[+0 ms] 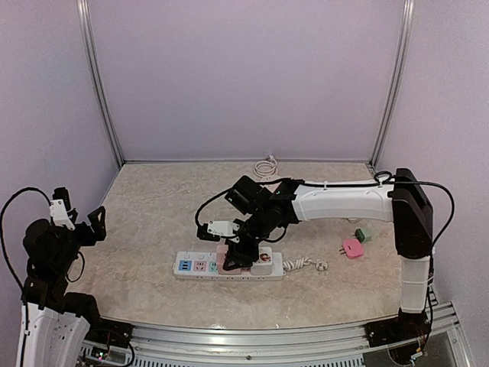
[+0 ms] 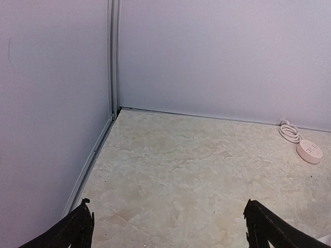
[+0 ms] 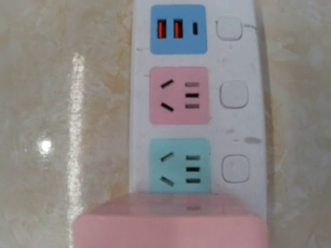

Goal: Insert the plug

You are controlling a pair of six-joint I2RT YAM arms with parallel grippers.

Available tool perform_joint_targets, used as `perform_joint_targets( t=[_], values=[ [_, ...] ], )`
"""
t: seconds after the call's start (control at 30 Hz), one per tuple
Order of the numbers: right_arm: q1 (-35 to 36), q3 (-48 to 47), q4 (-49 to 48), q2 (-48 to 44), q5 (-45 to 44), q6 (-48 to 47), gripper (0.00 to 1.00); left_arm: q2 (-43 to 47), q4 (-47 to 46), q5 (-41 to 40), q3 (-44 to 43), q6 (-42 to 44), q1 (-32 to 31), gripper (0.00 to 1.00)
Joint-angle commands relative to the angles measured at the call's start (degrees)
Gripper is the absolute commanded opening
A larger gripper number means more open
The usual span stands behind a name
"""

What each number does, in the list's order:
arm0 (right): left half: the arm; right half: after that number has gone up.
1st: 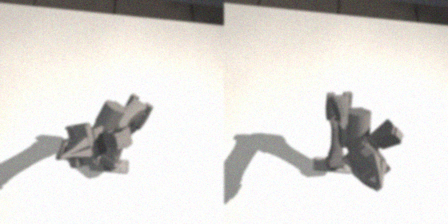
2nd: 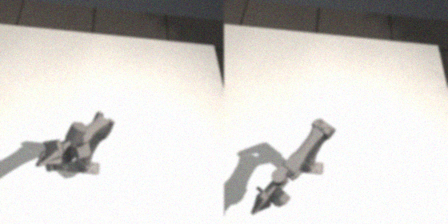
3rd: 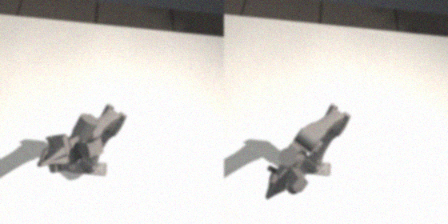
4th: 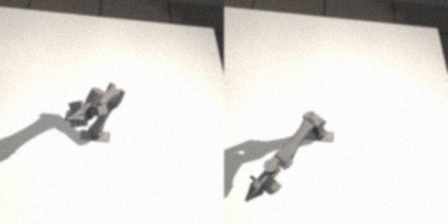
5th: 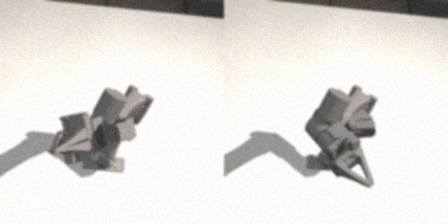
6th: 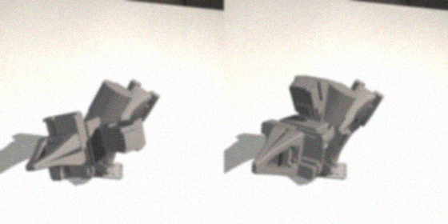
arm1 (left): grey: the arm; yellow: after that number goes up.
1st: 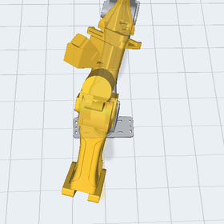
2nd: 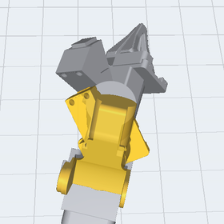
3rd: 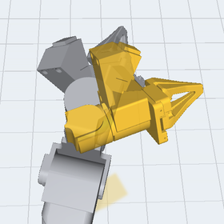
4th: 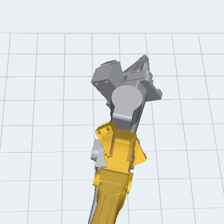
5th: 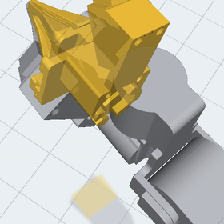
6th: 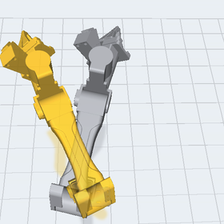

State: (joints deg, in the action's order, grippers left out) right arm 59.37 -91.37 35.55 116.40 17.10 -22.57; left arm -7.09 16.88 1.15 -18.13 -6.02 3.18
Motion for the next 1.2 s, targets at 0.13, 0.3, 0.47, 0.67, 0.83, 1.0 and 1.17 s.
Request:
perform_joint_targets(
  t=[0.13, 0.3, 0.47, 0.67, 0.83, 1.0, 1.17],
  values=[
    [-1.0, 5.0, 5.6, 2.9, -4.0, -0.8, 0.02, 0.5, -0.8, 0.5, 0.6, 0.0, 0.2, 0.99],
    [-1.0, 3.5, 5.3, 3.4, -5.0, -0.9, 0.18, 0.6, -0.7, 0.4, 0.6, 0.1, 0.2, 0.99],
    [-1.1, 3.7, 6.4, 3.9, -6.5, -1.4, 0.01, 0.6, -0.7, 0.5, 0.6, 0.1, 0.1, 0.99],
    [-1.1, 2.8, 10.6, 7.9, -11.2, -1.4, 0.00, 0.4, -0.7, 0.5, 0.6, 0.2, 0.0, 0.99],
    [-2.4, 6.7, 10.7, 6.5, -11.7, -0.4, 0.00, 0.5, -0.7, 0.5, 0.6, 0.2, -0.1, 0.99],
    [-2.3, 4.0, 11.2, 8.2, -11.4, 0.2, 0.00, 0.6, -0.7, 0.5, 0.6, 0.2, -0.2, 0.99],
    [-2.3, 4.3, 9.2, 6.3, -11.7, 1.3, 0.33, 0.6, -0.7, 0.7, 0.6, 0.2, -0.2, 0.99]
  ],
)
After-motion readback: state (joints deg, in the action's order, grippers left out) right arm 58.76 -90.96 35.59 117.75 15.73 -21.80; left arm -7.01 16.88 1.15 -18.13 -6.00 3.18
